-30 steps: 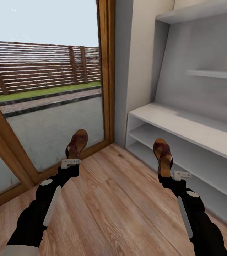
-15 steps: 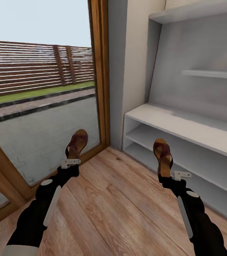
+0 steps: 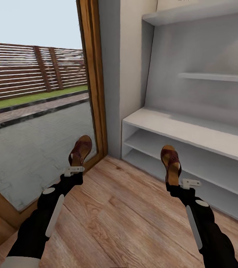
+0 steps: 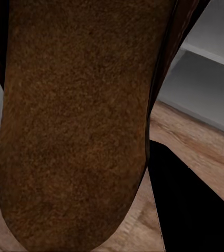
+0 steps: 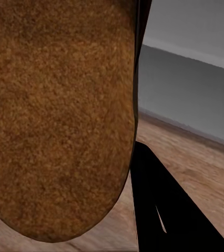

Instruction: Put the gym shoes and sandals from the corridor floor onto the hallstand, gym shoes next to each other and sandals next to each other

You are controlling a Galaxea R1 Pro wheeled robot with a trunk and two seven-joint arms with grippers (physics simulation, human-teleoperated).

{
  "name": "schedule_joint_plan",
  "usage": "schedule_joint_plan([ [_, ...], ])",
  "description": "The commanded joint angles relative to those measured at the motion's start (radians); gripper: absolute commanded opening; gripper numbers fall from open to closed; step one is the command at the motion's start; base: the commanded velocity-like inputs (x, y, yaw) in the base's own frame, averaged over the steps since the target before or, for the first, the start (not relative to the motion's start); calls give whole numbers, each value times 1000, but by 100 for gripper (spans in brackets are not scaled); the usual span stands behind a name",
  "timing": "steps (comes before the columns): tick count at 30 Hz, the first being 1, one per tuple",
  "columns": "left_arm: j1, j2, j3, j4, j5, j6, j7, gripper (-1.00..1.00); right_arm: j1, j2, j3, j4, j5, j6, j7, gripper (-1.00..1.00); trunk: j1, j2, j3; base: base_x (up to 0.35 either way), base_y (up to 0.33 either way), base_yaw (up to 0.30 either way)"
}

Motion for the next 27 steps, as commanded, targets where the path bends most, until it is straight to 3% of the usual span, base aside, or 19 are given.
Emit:
schedule_joint_plan([
  [1, 0, 0, 0, -1, 6, 6, -2, -100, -1, 0, 0, -1, -2, 6, -2, -100, 0, 0, -1, 4, 26, -256],
  [21, 0, 0, 0, -1, 6, 6, -2, -100, -1, 0, 0, -1, -2, 6, -2, -100, 0, 0, -1, 0, 3, -256],
  [27, 0, 0, 0, -1, 7, 6, -2, -100, -1, 0, 0, -1, -2, 6, -2, -100, 0, 0, -1, 0, 155, -256],
])
